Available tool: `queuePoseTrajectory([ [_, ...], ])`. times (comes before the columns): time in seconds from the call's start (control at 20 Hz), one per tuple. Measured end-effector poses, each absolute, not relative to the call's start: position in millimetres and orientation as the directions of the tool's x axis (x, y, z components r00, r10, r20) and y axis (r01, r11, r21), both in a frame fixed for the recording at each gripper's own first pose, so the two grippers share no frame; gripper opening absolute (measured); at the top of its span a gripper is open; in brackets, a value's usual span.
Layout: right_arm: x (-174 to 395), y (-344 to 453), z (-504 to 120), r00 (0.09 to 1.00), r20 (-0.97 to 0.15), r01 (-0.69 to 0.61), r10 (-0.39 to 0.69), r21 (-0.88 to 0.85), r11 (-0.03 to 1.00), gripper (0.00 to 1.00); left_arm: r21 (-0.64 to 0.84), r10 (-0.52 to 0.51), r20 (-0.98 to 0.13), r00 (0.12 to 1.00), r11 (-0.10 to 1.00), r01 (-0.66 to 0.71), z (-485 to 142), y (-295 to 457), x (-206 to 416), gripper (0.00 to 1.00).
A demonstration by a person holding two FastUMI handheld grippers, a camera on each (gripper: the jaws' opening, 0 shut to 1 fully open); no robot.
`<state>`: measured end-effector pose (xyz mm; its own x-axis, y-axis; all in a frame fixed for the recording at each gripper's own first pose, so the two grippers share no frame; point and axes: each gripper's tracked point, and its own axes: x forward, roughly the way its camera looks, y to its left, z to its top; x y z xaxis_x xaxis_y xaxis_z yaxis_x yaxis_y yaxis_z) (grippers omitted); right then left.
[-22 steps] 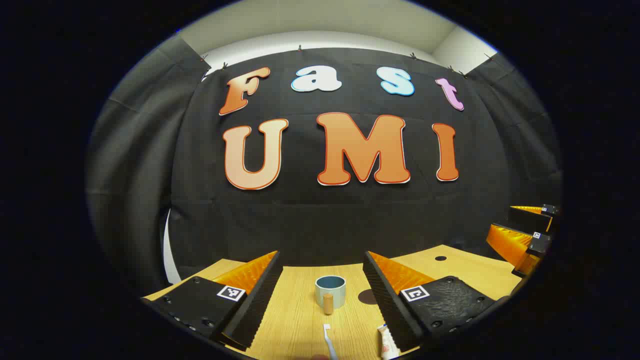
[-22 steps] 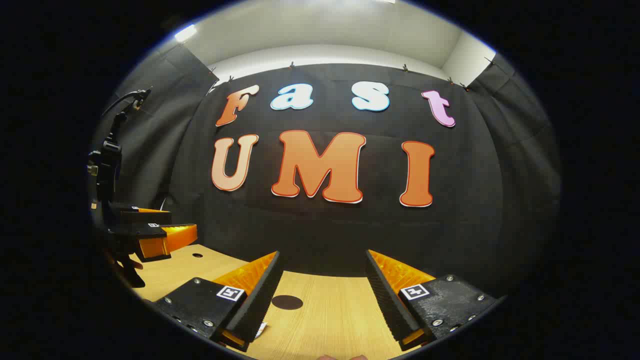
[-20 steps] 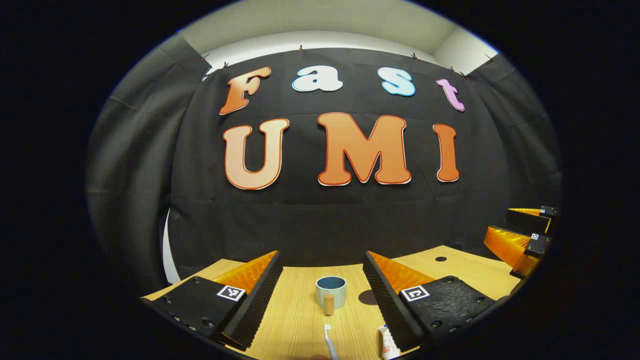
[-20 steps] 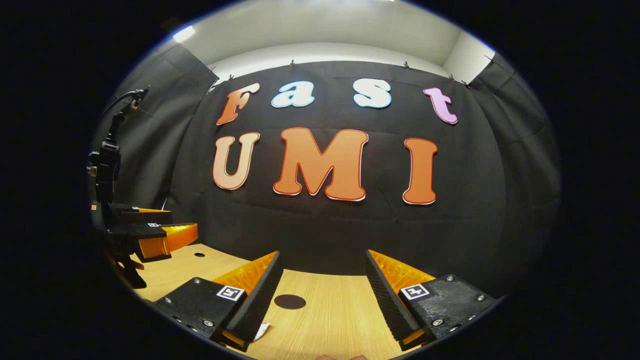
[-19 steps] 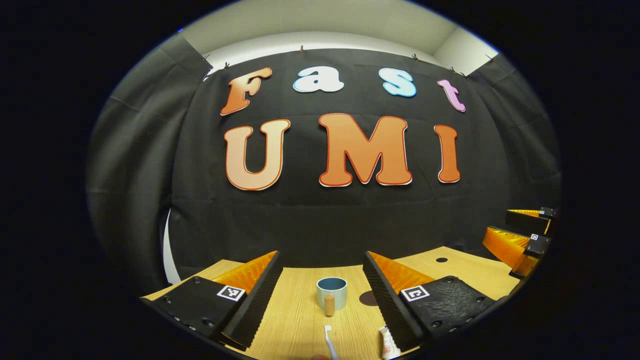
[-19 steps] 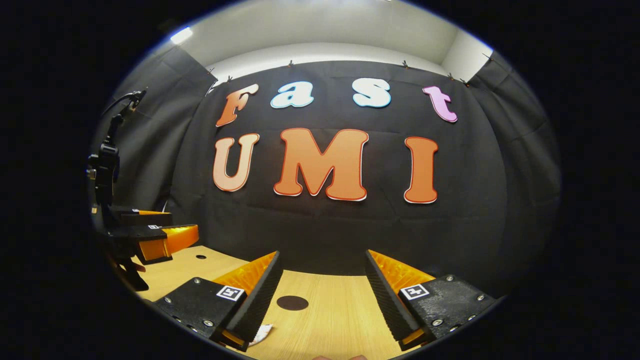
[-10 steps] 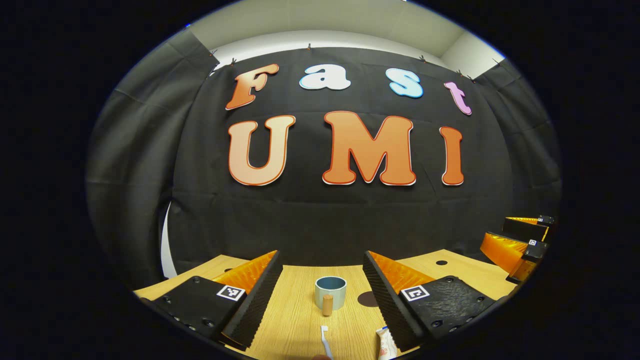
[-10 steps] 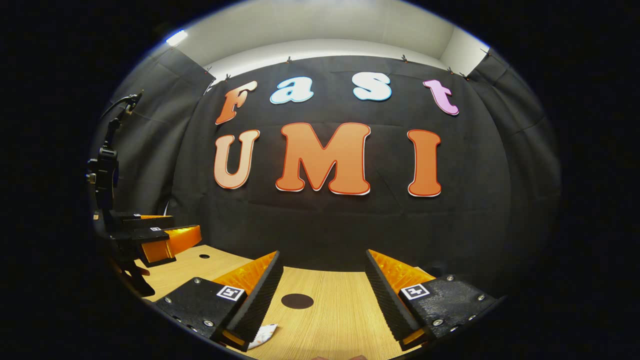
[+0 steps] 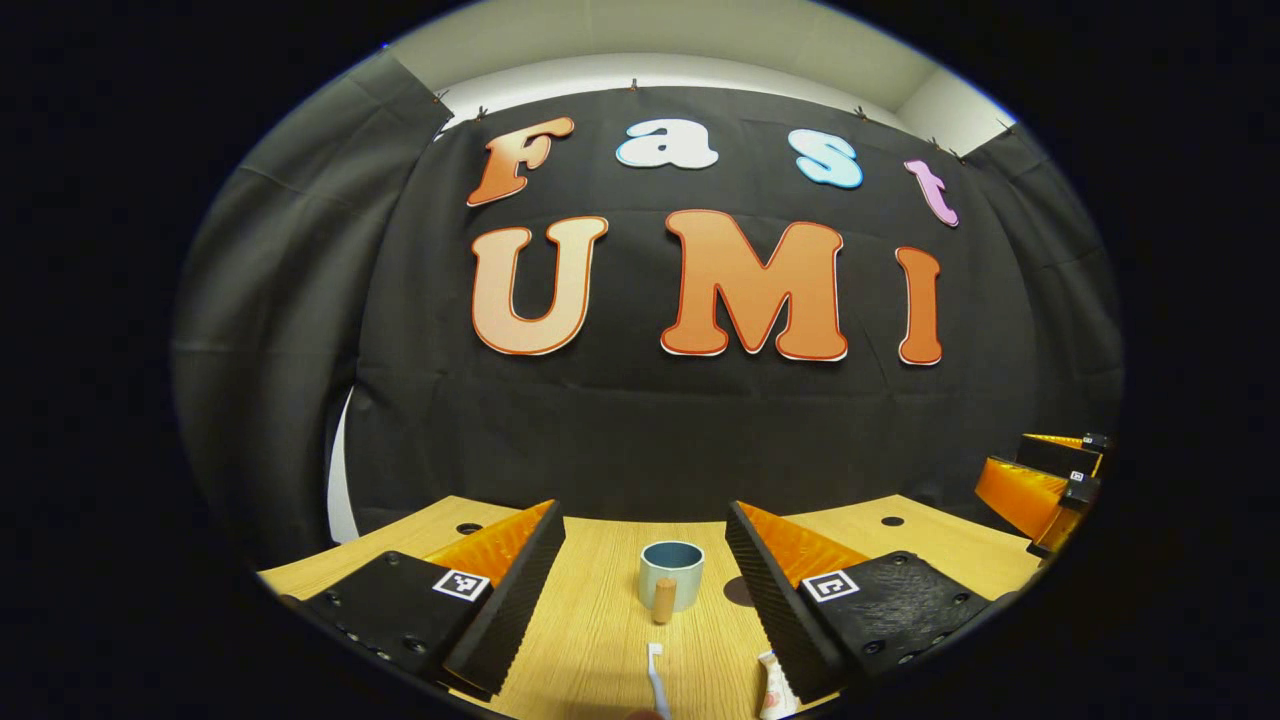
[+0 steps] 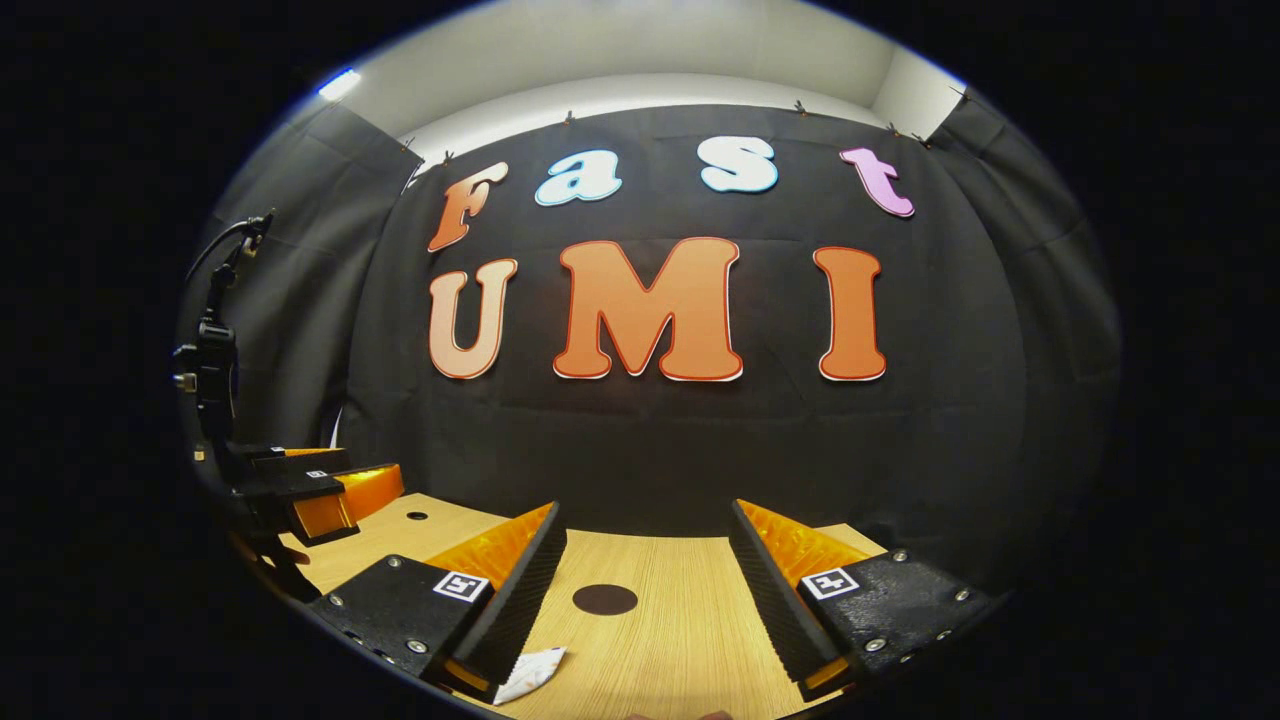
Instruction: Put the toothbrush and toothpaste on the desktop into the cup, then pick up the cup and place it on the coaster on the desktop.
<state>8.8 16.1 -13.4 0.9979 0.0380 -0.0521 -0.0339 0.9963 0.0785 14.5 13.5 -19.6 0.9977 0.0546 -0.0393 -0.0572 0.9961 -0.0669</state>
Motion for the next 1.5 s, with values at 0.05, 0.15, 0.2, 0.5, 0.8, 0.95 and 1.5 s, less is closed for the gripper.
queuePoseTrajectory([
  [0.05, 9, 18, -15, 0.997, -0.057, -0.040, 0.044, 0.079, 0.996, 0.98, -0.067, 0.048, -0.043, 0.998, 0.996, -0.051, -22, 12, 14, 0.97],
  [0.15, 9, 22, -24, 0.995, -0.079, -0.050, 0.056, 0.078, 0.996, 0.98, -0.057, 0.042, -0.056, 0.998, 0.997, -0.045, -28, 13, 14, 0.98],
  [0.2, 7, 25, -28, 0.994, -0.091, -0.056, 0.063, 0.076, 0.996, 0.98, -0.049, 0.041, -0.063, 0.997, 0.998, -0.044, -31, 13, 14, 0.98],
  [0.5, 5, 43, -59, 0.978, -0.174, -0.100, 0.112, 0.074, 0.992, 0.98, -0.027, 0.012, -0.119, 0.993, 1.000, -0.015, -52, 12, 15, 0.97],
  [0.8, 0, 68, -96, 0.945, -0.274, -0.156, 0.180, 0.105, 0.982, 0.98, -0.021, 0.008, -0.235, 0.972, 1.000, -0.014, -104, 11, 7, 0.98],
  [0.95, -4, 78, -112, 0.928, -0.312, -0.178, 0.204, 0.108, 0.978, 0.98, -0.024, 0.009, -0.286, 0.958, 1.000, -0.017, -123, 17, 8, 0.98],
  [1.5, -10, 115, -189, 0.833, -0.497, -0.252, 0.244, 0.052, 0.966, 0.99, -0.024, 0.014, -0.450, 0.893, 0.999, -0.028, -186, 27, 3, 0.98],
])
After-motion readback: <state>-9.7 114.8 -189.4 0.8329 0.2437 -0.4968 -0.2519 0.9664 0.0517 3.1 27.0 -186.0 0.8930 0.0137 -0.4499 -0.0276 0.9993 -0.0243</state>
